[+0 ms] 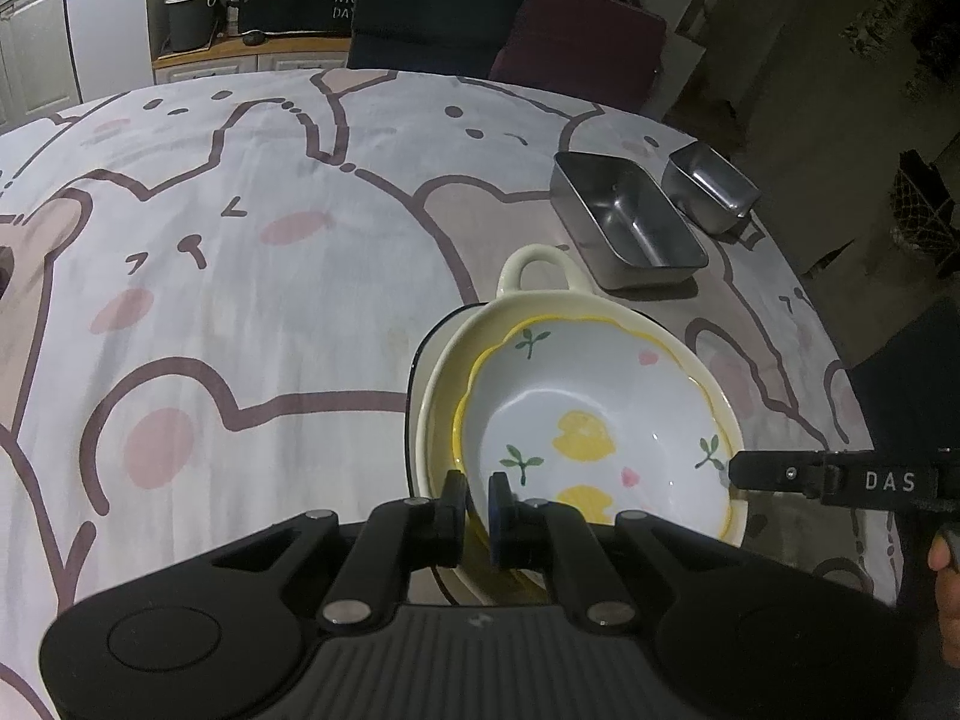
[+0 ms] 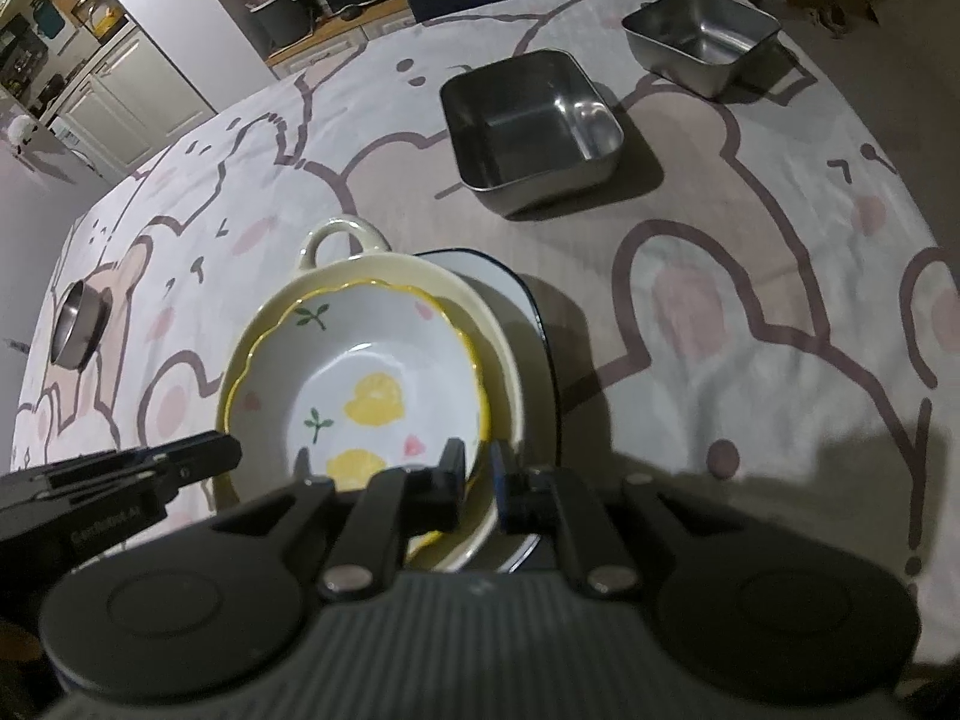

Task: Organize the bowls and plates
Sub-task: 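Open both grippers to release the lemon-print bowl, then move both grippers to the larger steel square tray and grip its rim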

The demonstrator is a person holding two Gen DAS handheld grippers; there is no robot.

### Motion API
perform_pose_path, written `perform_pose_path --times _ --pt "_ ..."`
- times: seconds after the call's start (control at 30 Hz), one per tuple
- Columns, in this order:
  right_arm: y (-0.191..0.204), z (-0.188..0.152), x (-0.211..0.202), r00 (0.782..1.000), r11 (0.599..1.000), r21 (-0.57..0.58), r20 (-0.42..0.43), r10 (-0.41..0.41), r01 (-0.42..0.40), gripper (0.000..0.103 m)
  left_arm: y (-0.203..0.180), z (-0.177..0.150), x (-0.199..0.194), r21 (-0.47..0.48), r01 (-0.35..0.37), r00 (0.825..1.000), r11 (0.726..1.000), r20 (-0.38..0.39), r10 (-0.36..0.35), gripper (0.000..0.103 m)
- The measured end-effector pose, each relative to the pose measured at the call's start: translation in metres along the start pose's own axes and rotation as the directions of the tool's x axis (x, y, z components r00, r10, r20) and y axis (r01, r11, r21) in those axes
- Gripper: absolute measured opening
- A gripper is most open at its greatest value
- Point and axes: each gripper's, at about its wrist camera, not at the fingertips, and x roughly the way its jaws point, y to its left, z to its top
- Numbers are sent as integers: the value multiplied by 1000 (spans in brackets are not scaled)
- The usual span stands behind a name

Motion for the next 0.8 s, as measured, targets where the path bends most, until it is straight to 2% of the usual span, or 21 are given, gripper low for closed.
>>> perform_pose_path --times 0.1,0.17,0.2,0.23,0.27,0.33,0.4,0.53,0.63,0.8 --pt "3 -3 -6 1000 1000 -11 14 10 -10 22 0 -1 -4 -2 12 1000 1000 1 -12 9" --pt "4 -5 -10 1000 1000 -20 21 13 -12 31 -2 -2 -7 4 15 1000 1000 4 -15 10" --pt "6 -6 -12 1000 1000 -27 25 12 -12 34 -3 -2 -10 9 15 1000 1000 7 -15 14" --pt "7 -8 -15 999 999 -36 30 12 -11 43 -4 -2 -13 15 16 1000 1000 13 -16 26" --pt "9 -9 -17 999 999 -44 35 13 -12 51 -6 -3 -16 23 19 1000 1000 23 -19 33" --pt "12 -12 -23 999 998 -60 52 10 -7 63 -8 -3 -24 36 18 999 999 48 -19 63" --pt "14 -15 -31 997 997 -80 78 4 2 73 -13 -2 -34 80 -4 997 997 83 -3 79" --pt "13 -19 -49 991 997 -78 136 -6 17 86 -14 9 -49 143 -49 989 989 143 28 99" --pt "12 -19 -61 981 997 -67 193 -28 42 103 -8 23 -53 145 -63 983 987 180 37 103" --pt "6 -13 -72 958 998 -3 281 -56 59 103 -1 59 -47 190 -85 971 978 236 39 103"
